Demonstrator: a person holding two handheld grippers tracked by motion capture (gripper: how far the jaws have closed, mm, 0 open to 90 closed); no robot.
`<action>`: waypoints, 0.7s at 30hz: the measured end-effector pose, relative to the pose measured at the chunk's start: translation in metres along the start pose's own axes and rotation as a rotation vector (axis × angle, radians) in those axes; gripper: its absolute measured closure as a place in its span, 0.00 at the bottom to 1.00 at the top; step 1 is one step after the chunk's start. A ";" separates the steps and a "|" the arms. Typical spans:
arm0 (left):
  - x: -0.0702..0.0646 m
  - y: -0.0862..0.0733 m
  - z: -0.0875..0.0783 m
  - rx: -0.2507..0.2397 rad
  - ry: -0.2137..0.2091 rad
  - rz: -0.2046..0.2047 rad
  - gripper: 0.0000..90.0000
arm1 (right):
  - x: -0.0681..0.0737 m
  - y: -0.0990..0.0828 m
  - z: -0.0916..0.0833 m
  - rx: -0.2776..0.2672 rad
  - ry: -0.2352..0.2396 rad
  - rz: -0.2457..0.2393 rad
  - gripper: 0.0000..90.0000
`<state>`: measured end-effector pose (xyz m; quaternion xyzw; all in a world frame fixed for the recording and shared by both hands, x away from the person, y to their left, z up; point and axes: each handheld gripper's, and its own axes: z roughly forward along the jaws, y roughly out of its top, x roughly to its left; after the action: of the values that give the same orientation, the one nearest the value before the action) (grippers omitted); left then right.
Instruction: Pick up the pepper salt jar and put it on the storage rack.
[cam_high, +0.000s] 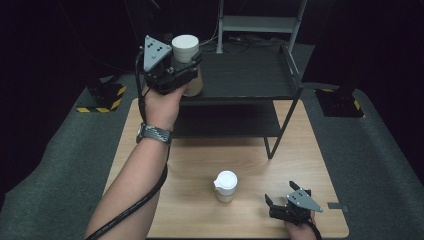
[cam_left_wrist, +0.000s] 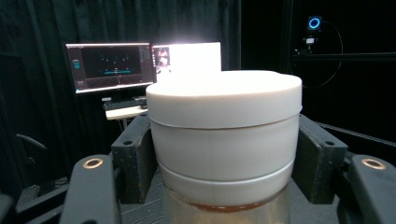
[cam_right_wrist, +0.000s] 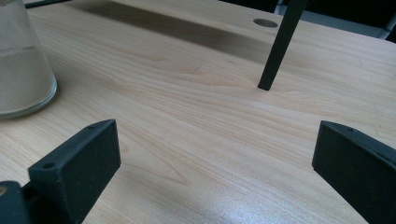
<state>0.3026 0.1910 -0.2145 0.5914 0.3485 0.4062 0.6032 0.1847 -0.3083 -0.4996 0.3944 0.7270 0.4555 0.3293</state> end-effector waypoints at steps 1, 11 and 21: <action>0.000 0.000 0.001 0.002 0.001 0.003 0.37 | 0.000 0.000 0.000 0.000 0.000 0.001 0.00; 0.000 -0.003 0.005 0.003 0.008 0.003 0.37 | 0.000 0.000 0.000 -0.001 0.000 0.000 0.00; -0.004 -0.006 0.003 -0.006 0.010 0.029 0.37 | 0.000 0.000 0.000 -0.003 0.000 -0.002 0.00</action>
<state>0.3044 0.1858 -0.2210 0.5924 0.3416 0.4192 0.5972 0.1843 -0.3082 -0.5000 0.3931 0.7269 0.4560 0.3305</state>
